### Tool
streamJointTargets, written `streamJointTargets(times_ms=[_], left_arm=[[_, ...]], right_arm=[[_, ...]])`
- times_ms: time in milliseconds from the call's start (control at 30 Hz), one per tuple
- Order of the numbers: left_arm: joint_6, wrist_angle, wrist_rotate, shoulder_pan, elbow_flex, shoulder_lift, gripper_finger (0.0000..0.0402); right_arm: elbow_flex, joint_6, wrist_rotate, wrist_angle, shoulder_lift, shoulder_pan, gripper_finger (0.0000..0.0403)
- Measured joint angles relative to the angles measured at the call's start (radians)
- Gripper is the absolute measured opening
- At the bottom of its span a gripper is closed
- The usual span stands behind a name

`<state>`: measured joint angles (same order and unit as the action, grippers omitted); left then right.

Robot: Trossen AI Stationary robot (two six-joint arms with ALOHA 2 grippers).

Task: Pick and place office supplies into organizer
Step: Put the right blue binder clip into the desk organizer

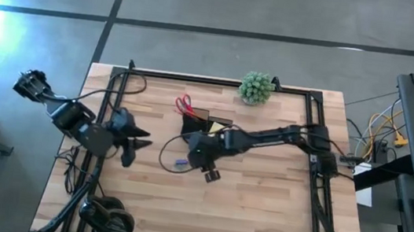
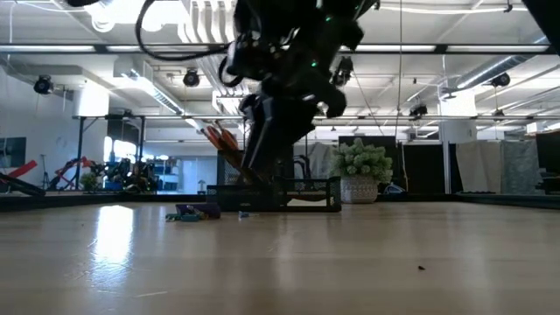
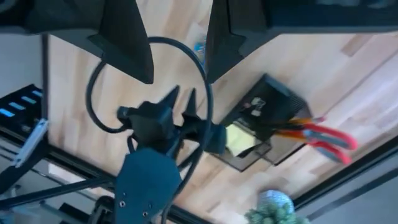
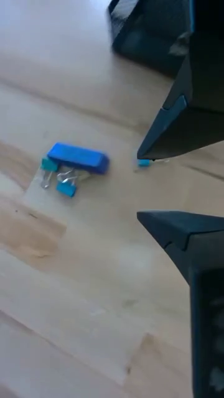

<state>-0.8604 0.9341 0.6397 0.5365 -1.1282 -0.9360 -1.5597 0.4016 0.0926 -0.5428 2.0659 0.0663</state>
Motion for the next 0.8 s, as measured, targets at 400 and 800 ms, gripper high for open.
streamJointTargets(times_ms=[400,800], left_arm=[[-0.106,0.018,0.025,0.000,0.237,0.289,0.0130],[-0.098,0.062,0.080,0.000,0.291,0.390,0.0130]], right_arm=[[-0.166,0.018,0.011,-0.039,0.153,-0.057,0.0136],[-0.113,0.019,0.047,-0.041,0.173,-0.086,0.0137]])
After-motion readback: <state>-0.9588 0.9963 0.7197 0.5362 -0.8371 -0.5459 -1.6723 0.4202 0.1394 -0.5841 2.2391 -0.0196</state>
